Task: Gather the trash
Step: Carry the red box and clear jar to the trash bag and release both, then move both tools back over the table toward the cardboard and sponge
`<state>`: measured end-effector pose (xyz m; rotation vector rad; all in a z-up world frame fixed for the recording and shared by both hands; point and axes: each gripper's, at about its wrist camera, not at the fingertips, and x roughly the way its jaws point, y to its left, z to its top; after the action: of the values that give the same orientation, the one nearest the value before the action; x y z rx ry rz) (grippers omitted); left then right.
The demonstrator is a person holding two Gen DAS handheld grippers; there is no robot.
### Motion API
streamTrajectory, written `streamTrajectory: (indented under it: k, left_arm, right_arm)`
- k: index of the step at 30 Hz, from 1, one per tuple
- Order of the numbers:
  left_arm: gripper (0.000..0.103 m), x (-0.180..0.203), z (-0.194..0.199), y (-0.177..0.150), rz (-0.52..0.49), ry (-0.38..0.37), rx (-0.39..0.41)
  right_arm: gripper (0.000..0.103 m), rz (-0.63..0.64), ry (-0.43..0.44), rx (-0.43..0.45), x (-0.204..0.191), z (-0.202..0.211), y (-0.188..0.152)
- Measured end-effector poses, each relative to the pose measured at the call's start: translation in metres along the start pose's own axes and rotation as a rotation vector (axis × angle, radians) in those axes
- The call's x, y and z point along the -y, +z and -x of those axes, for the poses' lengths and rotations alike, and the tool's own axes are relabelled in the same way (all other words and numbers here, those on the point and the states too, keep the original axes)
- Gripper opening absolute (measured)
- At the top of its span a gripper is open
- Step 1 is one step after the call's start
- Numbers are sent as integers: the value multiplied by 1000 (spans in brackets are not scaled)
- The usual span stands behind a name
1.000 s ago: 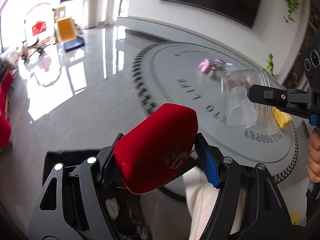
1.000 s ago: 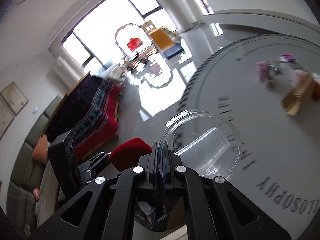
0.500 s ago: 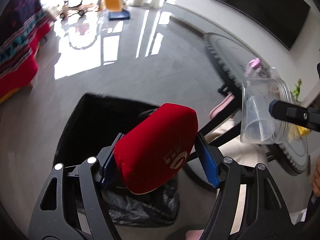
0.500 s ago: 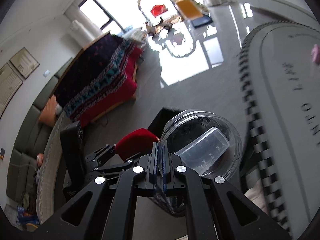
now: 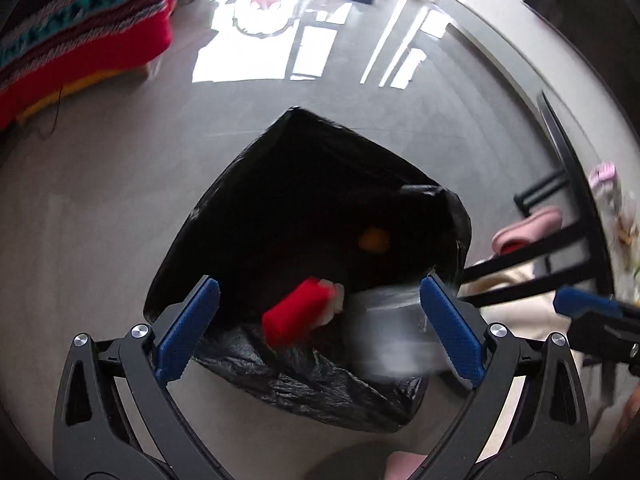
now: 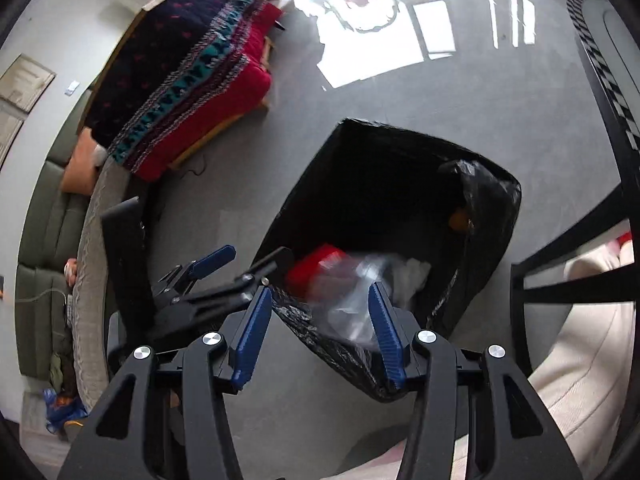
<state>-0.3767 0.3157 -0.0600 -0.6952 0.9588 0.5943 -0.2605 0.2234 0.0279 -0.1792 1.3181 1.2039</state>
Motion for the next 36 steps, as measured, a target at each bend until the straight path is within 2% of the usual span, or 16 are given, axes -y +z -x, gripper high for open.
streamTrajectory:
  k: [3, 5, 11, 15, 26, 31, 36]
  left_arm:
    - [97, -10, 3, -1, 45, -35, -8]
    - [97, -9, 5, -1, 39, -41, 0]
    - [97, 15, 12, 2, -36, -43, 19]
    - [97, 36, 20, 4, -97, -50, 28]
    - [97, 128, 30, 10, -265, -167, 26]
    - [97, 180, 35, 17, -370, -205, 35]
    - [97, 241, 29, 24, -473, -250, 23]
  right_arm:
    - [52, -7, 2, 24, 5, 8, -3]
    - [52, -13, 1, 40, 7, 12, -5]
    - [55, -38, -11, 101, 17, 32, -9]
    - [58, -45, -39, 175, 27, 58, -16]
    - [60, -142, -145, 333, 80, 127, -31]
    - [60, -235, -178, 419, 123, 169, -36]
    - [61, -334, -255, 492, 171, 207, -46]
